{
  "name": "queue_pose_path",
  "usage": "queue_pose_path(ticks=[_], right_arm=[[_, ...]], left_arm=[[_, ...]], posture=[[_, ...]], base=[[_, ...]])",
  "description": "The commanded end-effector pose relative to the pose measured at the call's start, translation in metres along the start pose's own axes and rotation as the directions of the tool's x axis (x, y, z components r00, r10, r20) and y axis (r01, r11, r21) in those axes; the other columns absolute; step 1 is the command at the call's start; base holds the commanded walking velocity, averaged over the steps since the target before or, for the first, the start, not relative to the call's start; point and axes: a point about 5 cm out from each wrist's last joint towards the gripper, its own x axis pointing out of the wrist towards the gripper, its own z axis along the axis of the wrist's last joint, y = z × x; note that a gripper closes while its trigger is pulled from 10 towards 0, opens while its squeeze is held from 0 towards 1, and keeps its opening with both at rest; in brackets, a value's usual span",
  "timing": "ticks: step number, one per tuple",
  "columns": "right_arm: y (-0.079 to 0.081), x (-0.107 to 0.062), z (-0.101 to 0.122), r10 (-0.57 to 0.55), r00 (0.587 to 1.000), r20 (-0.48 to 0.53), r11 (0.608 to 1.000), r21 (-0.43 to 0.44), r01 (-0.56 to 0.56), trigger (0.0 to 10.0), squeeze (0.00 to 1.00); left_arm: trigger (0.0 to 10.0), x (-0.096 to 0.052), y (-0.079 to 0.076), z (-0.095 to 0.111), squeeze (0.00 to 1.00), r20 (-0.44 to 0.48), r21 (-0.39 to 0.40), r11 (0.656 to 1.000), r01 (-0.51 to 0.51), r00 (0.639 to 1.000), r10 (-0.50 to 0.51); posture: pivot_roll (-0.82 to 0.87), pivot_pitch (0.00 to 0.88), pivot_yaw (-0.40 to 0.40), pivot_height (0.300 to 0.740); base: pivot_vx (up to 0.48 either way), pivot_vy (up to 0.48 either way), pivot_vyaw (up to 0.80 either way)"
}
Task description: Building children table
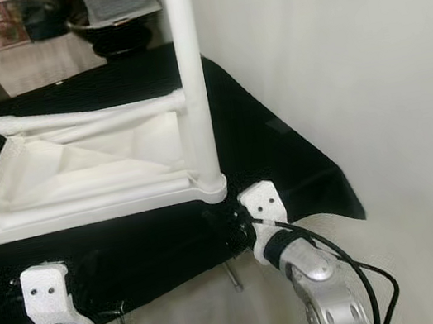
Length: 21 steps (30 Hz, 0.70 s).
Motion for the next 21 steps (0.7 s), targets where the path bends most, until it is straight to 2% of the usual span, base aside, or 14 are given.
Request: queue_pose_path(ticks=[1,2,3,4,6,13,21], right_arm=[[0.000,-0.002,-0.002,-0.037,0.999,-0.001,0.999,-0.019,0.037,10.0,0.95],[0.000,-0.002,-0.002,-0.037,0.999,-0.001,0.999,-0.019,0.037,10.0,0.95],[-0.004,-0.001,-0.006,-0.077,0.997,-0.024,0.997,-0.020,0.076,10.0,0.30],[-0.007,0.000,-0.011,-0.105,0.994,-0.044,0.994,-0.014,0.104,10.0,0.00],[-0.009,0.001,-0.014,-0.126,0.990,-0.061,0.992,-0.004,0.126,10.0,0.00],[-0.009,0.004,-0.016,-0.130,0.988,-0.080,0.991,0.005,0.131,10.0,0.00],[-0.008,0.008,-0.016,-0.134,0.987,-0.088,0.991,-0.024,0.133,10.0,0.00]], left_arm=[[10.0,-0.002,0.006,-0.006,0.00,-0.035,0.070,0.995,-0.064,0.997,0.066],[10.0,-0.002,0.006,-0.006,0.00,-0.035,0.070,0.995,-0.064,0.997,0.066],[10.0,-0.004,0.009,-0.009,0.00,-0.044,0.123,0.988,-0.098,0.994,0.104],[10.0,-0.007,0.011,-0.012,0.00,-0.057,0.158,0.980,-0.120,0.990,0.131],[10.0,-0.010,0.012,-0.015,0.00,-0.072,0.182,0.974,-0.133,0.986,0.148],[10.0,-0.008,0.015,-0.018,0.00,-0.062,0.190,0.968,-0.166,0.982,0.180],[10.0,-0.003,0.017,-0.018,0.00,-0.051,0.151,0.968,-0.198,0.977,0.208]], posture=[[-0.04,0.034,0.044,0.740],[-0.04,0.034,0.044,0.740],[-0.04,0.030,0.048,0.740],[-0.04,0.028,0.047,0.740],[-0.04,0.025,0.047,0.740],[-0.03,0.025,0.044,0.740],[-0.03,0.040,0.029,0.740]], base=[[0.000,0.000,0.00],[0.000,0.000,0.00],[0.000,0.000,0.00],[0.000,0.000,0.00],[0.000,0.000,0.00],[0.000,0.000,0.00],[0.000,0.000,0.00]])
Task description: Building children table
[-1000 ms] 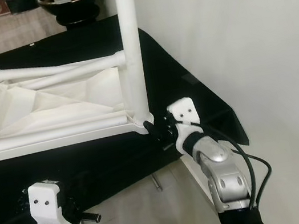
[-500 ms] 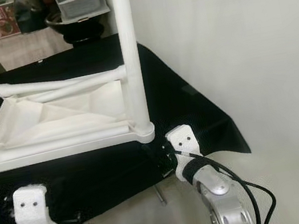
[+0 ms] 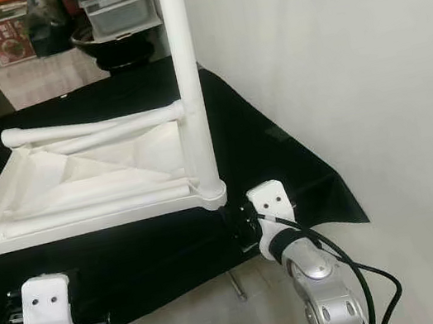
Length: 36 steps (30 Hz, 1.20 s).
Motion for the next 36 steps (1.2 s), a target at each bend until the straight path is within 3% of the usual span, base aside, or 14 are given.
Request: queue_pose_path(ticks=[1,36], right_arm=[[0.0018,0.0016,-0.0036,-0.001,1.000,-0.024,1.000,-0.008,0.001,10.0,0.00],[-0.0015,0.0005,-0.0074,0.031,0.998,-0.046,1.000,-0.003,-0.031,10.0,0.00]], left_arm=[[10.0,0.0002,0.0012,-0.0038,0.00,-0.010,0.000,1.000,-0.013,1.000,0.013],[10.0,-0.0004,-0.0056,-0.0055,0.00,-0.010,-0.068,0.997,0.033,0.999,-0.034]], posture=[[-0.03,0.040,0.029,0.740],[-0.03,0.055,0.017,0.740]], base=[[0.000,0.000,0.00],[0.000,0.000,0.00]])
